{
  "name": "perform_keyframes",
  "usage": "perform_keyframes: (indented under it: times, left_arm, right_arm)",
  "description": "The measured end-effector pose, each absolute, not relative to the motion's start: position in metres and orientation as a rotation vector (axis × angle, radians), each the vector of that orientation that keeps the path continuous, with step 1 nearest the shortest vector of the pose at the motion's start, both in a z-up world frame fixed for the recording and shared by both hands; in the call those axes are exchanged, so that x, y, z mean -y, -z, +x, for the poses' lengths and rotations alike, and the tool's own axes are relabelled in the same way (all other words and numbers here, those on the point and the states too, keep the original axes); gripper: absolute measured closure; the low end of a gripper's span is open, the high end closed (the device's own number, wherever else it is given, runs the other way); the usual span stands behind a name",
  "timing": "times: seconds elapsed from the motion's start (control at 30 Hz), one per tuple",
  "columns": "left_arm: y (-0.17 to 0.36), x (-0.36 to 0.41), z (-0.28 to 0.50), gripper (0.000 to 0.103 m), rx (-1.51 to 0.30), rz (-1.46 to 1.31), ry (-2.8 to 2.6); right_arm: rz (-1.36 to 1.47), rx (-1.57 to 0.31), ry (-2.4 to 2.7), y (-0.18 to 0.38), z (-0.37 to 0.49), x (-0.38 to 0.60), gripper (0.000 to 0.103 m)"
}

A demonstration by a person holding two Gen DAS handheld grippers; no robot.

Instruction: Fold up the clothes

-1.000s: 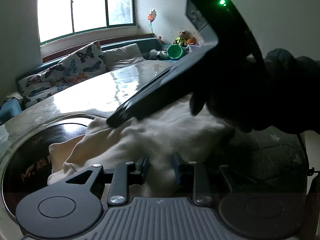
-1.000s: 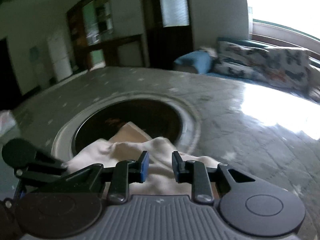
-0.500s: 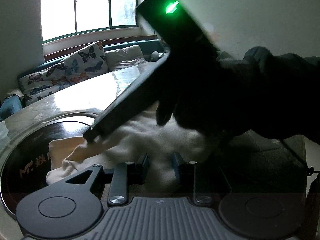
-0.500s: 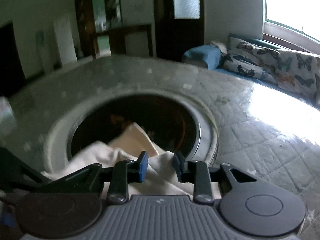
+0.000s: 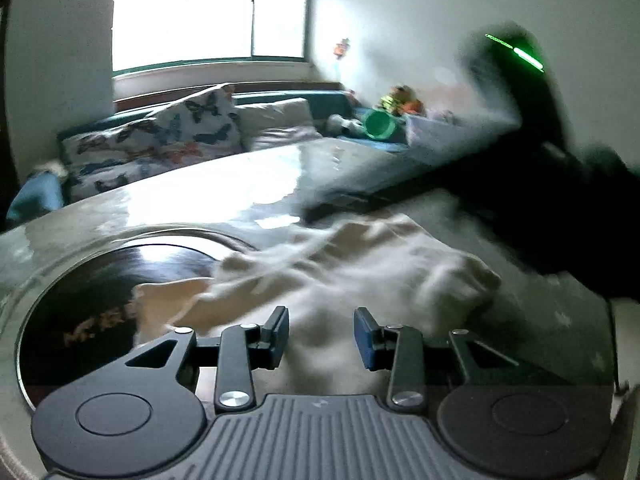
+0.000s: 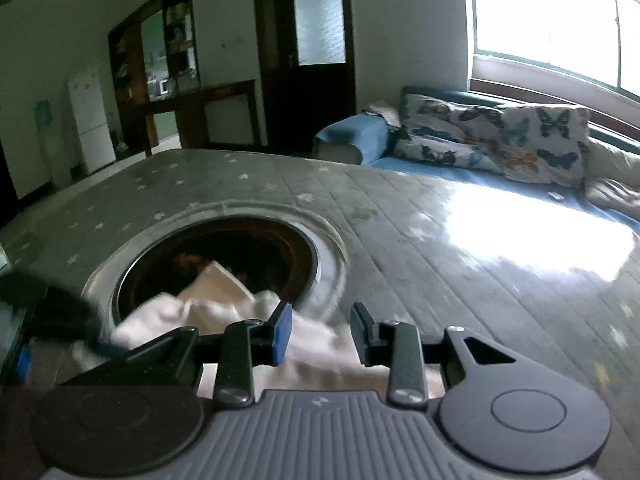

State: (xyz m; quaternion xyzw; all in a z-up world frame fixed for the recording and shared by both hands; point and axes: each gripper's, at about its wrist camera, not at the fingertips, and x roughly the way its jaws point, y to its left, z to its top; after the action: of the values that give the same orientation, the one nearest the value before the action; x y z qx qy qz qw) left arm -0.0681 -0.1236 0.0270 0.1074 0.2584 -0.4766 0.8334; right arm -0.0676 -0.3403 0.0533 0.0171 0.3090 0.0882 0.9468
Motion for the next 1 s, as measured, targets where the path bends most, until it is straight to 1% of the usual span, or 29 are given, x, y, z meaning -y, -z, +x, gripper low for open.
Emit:
perform_keyframes:
  times: [0.17,0.2,0.23,0.27,0.47,0.7,0.83,1.0]
  left_arm:
    - [-0.019,0.113,-0.042,0.064,-0.601,0.183,0.93]
    - [-0.017,0.111,-0.038,0.064,-0.613,0.18,0.918]
    - [-0.014,0.108,-0.036,0.063,-0.624,0.178,0.912]
    - [-0.012,0.105,-0.034,0.062,-0.634,0.172,0.911]
    - [-0.019,0.097,-0.034,0.058,-0.621,0.151,0.898]
    - [-0.012,0.095,-0.022,0.056,-0.65,0.12,0.847]
    - [-0.018,0.091,-0.026,0.055,-0.629,0.127,0.83]
    - [-0.027,0.091,-0.04,0.055,-0.584,0.151,0.835]
  right_arm:
    - [0.06,-0.659,-0.137,-0.031,-0.091,0.356,0.071]
    - [0.07,-0.669,-0.114,-0.025,-0.093,0.362,0.072]
    - [0.083,-0.664,-0.101,-0.022,-0.093,0.368,0.076]
    - [0.103,-0.654,-0.091,-0.021,-0.094,0.374,0.076]
    - [0.179,-0.594,-0.07,-0.034,-0.1,0.392,0.075]
    - [0.143,-0.657,-0.053,-0.017,-0.095,0.391,0.075]
    - [0.202,-0.621,-0.045,-0.027,-0.104,0.403,0.075]
    - [0.094,-0.605,-0.088,-0.044,-0.125,0.388,0.075]
